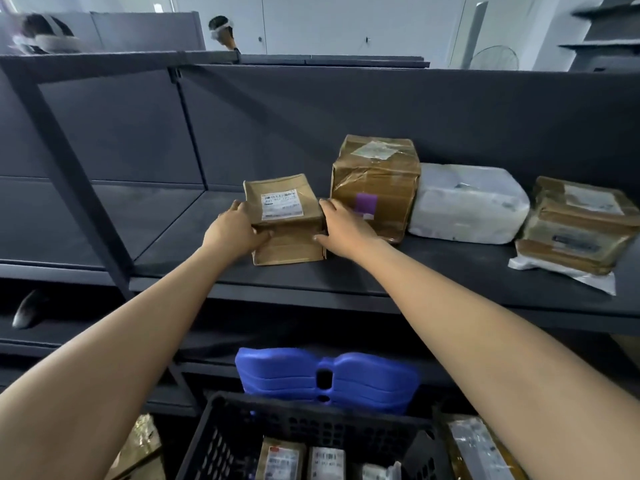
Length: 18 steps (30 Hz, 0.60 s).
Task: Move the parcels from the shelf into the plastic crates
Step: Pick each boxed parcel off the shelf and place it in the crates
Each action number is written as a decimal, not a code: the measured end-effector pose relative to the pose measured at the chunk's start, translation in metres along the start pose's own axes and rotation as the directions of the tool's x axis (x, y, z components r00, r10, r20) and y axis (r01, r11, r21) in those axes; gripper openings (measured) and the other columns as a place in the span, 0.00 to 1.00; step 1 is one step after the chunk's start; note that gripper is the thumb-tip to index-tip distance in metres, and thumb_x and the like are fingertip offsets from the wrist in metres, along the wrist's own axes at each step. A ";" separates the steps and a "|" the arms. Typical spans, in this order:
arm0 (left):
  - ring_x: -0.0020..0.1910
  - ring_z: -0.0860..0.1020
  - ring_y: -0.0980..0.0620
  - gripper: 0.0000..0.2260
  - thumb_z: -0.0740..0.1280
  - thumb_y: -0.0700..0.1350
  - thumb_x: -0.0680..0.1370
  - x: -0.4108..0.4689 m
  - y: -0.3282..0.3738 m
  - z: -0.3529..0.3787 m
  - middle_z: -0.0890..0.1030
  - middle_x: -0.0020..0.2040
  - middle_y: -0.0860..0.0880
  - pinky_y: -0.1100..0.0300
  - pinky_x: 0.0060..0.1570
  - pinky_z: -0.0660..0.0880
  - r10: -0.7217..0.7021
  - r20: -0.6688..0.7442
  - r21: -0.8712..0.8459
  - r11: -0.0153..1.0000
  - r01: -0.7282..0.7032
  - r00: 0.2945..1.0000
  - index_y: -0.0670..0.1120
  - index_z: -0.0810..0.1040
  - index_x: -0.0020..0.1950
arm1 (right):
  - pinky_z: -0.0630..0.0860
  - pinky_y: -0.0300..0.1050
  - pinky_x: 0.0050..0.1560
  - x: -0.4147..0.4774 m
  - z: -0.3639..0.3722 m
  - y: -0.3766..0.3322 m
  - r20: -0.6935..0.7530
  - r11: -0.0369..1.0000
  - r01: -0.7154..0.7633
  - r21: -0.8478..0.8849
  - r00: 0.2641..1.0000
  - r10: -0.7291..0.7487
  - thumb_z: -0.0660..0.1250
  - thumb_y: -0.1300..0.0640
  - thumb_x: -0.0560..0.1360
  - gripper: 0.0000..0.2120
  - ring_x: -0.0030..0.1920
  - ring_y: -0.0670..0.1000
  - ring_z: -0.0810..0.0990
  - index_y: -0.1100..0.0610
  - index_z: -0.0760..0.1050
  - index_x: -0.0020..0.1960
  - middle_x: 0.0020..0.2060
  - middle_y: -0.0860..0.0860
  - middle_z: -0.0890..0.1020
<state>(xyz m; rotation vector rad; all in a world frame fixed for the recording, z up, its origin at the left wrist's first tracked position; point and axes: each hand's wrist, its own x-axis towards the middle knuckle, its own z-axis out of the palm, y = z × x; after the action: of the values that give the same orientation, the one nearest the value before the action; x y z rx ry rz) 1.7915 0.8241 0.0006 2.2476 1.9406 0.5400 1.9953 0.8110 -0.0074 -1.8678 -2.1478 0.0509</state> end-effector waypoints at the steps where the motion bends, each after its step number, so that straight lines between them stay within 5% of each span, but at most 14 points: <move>1: 0.62 0.74 0.40 0.29 0.70 0.55 0.73 0.006 -0.002 0.001 0.72 0.67 0.43 0.49 0.54 0.72 -0.012 0.004 -0.019 1.000 0.012 1.000 0.43 0.67 0.69 | 0.67 0.53 0.67 0.006 0.003 0.001 -0.005 1.000 -0.004 0.021 1.000 0.005 0.68 0.49 0.75 0.38 0.73 0.56 0.62 0.58 0.52 0.77 0.76 0.54 0.58; 4: 0.59 0.76 0.42 0.29 0.72 0.55 0.71 0.019 -0.001 0.005 0.78 0.62 0.45 0.54 0.49 0.71 -0.045 0.026 -0.130 0.990 0.048 0.999 0.46 0.69 0.68 | 0.68 0.52 0.65 0.023 0.011 0.004 -0.011 0.992 -0.038 0.120 0.999 0.039 0.71 0.48 0.73 0.41 0.72 0.56 0.65 0.58 0.53 0.77 0.74 0.55 0.62; 7: 0.60 0.77 0.44 0.24 0.73 0.54 0.71 0.027 0.005 0.009 0.80 0.60 0.47 0.55 0.54 0.72 -0.033 0.041 -0.244 0.969 0.042 0.999 0.49 0.75 0.65 | 0.71 0.50 0.63 0.038 0.022 0.006 -0.017 0.968 -0.086 0.234 0.996 0.092 0.75 0.43 0.67 0.43 0.67 0.56 0.71 0.58 0.58 0.74 0.69 0.56 0.69; 14: 0.57 0.78 0.44 0.21 0.76 0.51 0.69 0.036 0.003 0.022 0.82 0.56 0.45 0.58 0.50 0.71 -0.121 0.006 -0.352 0.929 0.115 0.993 0.44 0.78 0.59 | 0.74 0.49 0.55 0.056 0.035 0.008 -0.113 0.956 -0.119 0.269 0.982 0.154 0.77 0.44 0.63 0.37 0.60 0.55 0.74 0.57 0.68 0.66 0.59 0.54 0.78; 18: 0.57 0.78 0.43 0.22 0.76 0.49 0.68 0.031 0.006 0.026 0.82 0.56 0.45 0.60 0.49 0.70 -0.145 -0.038 -0.411 0.904 0.117 0.989 0.43 0.78 0.59 | 0.77 0.48 0.55 0.056 0.040 0.002 -0.079 0.885 -0.158 0.438 0.974 0.214 0.78 0.49 0.64 0.33 0.58 0.55 0.78 0.56 0.70 0.63 0.58 0.53 0.80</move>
<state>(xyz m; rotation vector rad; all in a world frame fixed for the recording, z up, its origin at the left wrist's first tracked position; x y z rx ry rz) 1.8098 0.8573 -0.0159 1.8473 1.7850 0.9168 1.9811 0.8728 -0.0350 -1.7499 -1.6935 0.4047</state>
